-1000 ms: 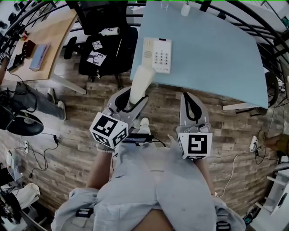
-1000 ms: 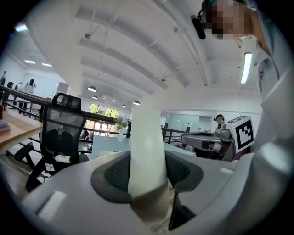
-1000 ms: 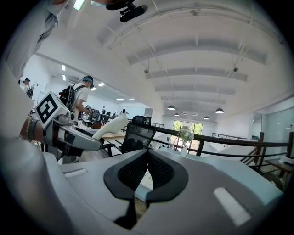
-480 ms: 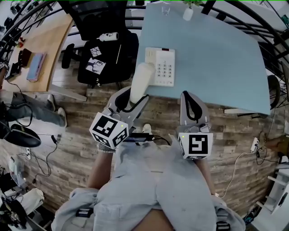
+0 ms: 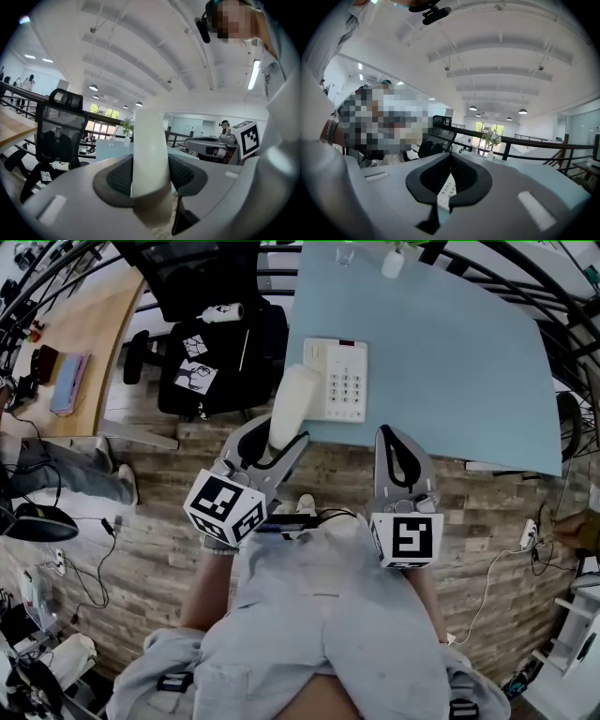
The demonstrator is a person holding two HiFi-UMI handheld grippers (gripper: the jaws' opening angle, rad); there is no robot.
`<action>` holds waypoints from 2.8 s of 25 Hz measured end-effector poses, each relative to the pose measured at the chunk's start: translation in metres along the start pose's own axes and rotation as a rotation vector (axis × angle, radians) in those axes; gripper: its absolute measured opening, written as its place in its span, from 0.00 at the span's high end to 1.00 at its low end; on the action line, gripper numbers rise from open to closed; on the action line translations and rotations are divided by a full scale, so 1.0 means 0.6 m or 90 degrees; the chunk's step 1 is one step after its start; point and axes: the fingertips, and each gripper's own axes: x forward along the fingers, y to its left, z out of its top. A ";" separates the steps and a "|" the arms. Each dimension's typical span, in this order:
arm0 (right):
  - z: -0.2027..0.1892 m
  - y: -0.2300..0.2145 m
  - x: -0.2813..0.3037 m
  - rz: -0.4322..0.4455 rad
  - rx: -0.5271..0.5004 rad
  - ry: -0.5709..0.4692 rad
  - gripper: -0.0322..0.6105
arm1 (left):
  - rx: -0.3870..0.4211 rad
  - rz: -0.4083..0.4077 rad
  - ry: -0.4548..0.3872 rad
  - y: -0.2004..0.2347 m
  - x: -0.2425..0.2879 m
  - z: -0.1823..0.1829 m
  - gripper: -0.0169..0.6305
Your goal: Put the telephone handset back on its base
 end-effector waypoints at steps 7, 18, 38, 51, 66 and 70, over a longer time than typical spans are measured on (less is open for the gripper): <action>0.010 -0.008 0.001 -0.005 -0.006 0.004 0.94 | 0.000 -0.006 -0.003 -0.006 0.005 0.009 0.64; 0.002 -0.016 0.024 0.008 -0.004 0.004 0.94 | -0.014 0.010 -0.001 0.013 0.023 0.006 0.64; -0.026 -0.047 0.053 0.047 0.001 0.029 0.94 | -0.047 0.058 0.020 0.035 0.077 -0.013 0.64; -0.051 -0.071 0.075 0.075 0.005 0.042 0.94 | -0.082 0.092 0.051 0.058 0.130 -0.045 0.64; -0.088 -0.111 0.087 0.089 0.018 0.069 0.94 | -0.133 0.163 0.096 0.102 0.196 -0.109 0.64; -0.093 -0.116 0.092 0.096 0.017 0.071 0.94 | -0.146 0.185 0.114 0.117 0.212 -0.126 0.64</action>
